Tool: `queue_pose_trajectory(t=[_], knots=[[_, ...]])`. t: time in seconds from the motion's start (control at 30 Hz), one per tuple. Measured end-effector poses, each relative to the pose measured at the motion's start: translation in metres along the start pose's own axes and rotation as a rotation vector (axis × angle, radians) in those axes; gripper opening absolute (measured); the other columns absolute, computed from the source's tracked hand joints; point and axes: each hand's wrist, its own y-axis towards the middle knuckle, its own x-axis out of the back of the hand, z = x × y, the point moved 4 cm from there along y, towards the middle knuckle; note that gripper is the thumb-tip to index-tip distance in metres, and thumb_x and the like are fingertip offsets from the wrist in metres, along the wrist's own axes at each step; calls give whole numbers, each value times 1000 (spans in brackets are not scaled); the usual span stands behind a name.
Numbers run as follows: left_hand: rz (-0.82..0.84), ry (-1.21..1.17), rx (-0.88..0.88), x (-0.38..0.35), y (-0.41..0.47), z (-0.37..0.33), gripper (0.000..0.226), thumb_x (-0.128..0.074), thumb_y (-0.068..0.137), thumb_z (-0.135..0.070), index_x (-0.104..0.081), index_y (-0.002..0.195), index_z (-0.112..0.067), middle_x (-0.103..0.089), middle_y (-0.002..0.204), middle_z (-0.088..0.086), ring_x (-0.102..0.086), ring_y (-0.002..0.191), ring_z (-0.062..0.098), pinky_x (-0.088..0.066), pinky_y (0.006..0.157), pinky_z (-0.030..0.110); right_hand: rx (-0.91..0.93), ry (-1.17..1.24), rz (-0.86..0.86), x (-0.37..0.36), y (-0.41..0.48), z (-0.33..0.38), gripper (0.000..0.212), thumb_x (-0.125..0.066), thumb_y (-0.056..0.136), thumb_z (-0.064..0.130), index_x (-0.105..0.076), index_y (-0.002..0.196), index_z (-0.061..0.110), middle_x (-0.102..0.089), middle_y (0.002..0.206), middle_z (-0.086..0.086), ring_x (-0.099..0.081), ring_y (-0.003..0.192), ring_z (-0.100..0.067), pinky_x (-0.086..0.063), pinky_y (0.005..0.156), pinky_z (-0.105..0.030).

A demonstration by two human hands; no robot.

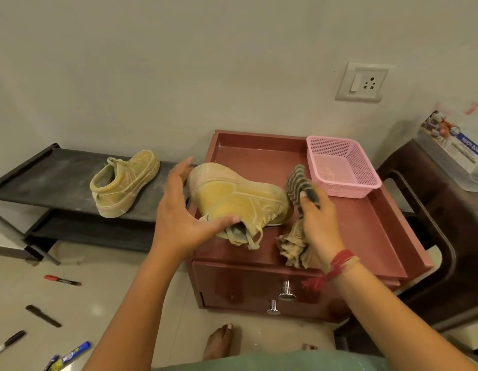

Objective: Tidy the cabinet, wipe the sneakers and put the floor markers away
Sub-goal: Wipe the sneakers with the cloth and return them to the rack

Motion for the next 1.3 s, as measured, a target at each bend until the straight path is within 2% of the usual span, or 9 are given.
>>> queue_pose_trajectory(t=[0.13, 0.3, 0.4, 0.53, 0.7, 0.8, 0.97, 1.13, 1.3], knots=[[44, 43, -128, -8, 2, -10, 124, -87, 46, -57, -19, 145, -28, -45, 130, -15, -39, 118, -17, -31, 91, -2, 366, -25, 59, 2, -24, 58, 44, -45, 91, 9, -47, 134, 18, -45, 142, 0, -40, 131, -9, -33, 110, -29], [97, 59, -254, -23, -3, -9, 123, -83, 55, -59, -13, 150, -25, -48, 136, -11, -49, 126, 10, -47, 101, 43, 685, -397, 357, -36, -51, 84, 57, -42, 79, 3, -50, 133, 20, -37, 147, 1, -29, 138, -9, -24, 115, -34], [74, 23, -266, -22, -8, -14, 113, -80, 62, -43, -9, 149, -35, -45, 133, -31, -49, 123, -1, -47, 98, 31, 812, -676, 449, -57, -61, 70, 50, -37, 88, 20, -44, 136, 25, -30, 152, 0, -19, 143, -21, -25, 112, -49], [72, 62, -350, -20, -8, -19, 116, -84, 64, -35, -8, 151, -28, -56, 127, -7, -60, 111, 12, -53, 91, 35, 735, -525, 430, -57, -58, 61, 41, -40, 95, 33, -43, 136, 34, -28, 152, 10, -13, 144, -17, -21, 113, -52], [76, 168, -369, -24, -4, -29, 130, -86, 54, -56, -6, 150, -17, -47, 131, -7, -42, 117, -13, -38, 95, 9, 462, -49, 247, -36, -28, 55, 34, -47, 94, 26, -57, 125, 19, -54, 133, 3, -43, 129, -7, -34, 109, -43], [87, 158, -357, -23, -5, -32, 123, -80, 59, -54, -5, 150, -19, -50, 125, -13, -49, 111, -8, -36, 90, 3, 665, -224, 385, -45, -48, 59, 31, -48, 95, 23, -56, 126, 23, -49, 137, 12, -34, 136, -11, -24, 114, -47], [72, 227, -377, -20, -5, -27, 125, -79, 58, -61, -9, 151, -14, -51, 133, -5, -50, 116, 1, -38, 97, 11, 548, -136, 366, -42, -32, 53, 33, -46, 96, 26, -53, 128, 26, -46, 141, 7, -32, 136, -7, -27, 113, -45], [107, 390, -405, -16, -7, -18, 99, -74, 61, -62, -46, 136, -4, -57, 129, 3, -52, 120, 13, -43, 98, 32, 612, -252, 434, -51, -47, 44, 37, -44, 96, 32, -45, 133, 33, -39, 146, 10, -26, 140, -9, -21, 116, -38], [171, 443, -341, -5, -6, 0, 104, -74, 61, -64, -40, 141, -6, -53, 136, 4, -49, 126, 18, -40, 104, 33, 493, -235, 312, -51, -24, 31, 36, -41, 94, 42, -44, 130, 40, -47, 139, 12, -38, 133, -6, -29, 111, -49]])
